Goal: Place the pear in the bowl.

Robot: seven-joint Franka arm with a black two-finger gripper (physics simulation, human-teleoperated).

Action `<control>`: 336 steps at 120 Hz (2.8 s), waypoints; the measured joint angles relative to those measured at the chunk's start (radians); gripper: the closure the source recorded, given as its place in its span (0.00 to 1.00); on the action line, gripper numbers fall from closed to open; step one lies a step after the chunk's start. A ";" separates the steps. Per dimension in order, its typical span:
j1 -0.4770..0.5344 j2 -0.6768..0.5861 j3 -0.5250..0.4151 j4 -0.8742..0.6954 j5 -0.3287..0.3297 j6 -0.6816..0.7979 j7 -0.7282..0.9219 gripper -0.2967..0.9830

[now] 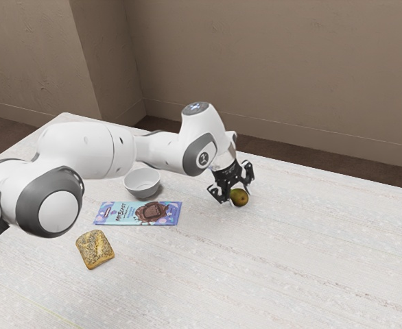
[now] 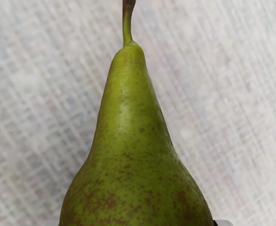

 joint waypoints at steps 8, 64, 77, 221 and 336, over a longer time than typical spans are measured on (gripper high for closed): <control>0.001 0.000 0.001 -0.001 -0.003 0.002 -0.002 0.47; 0.003 -0.001 0.004 -0.004 -0.018 0.006 -0.003 0.48; 0.002 -0.001 0.004 -0.004 -0.018 0.006 -0.003 0.48; -0.012 -0.232 0.086 -0.205 -0.036 0.003 -0.010 0.58; 0.240 -0.378 0.181 -0.374 -0.126 -0.074 0.072 0.52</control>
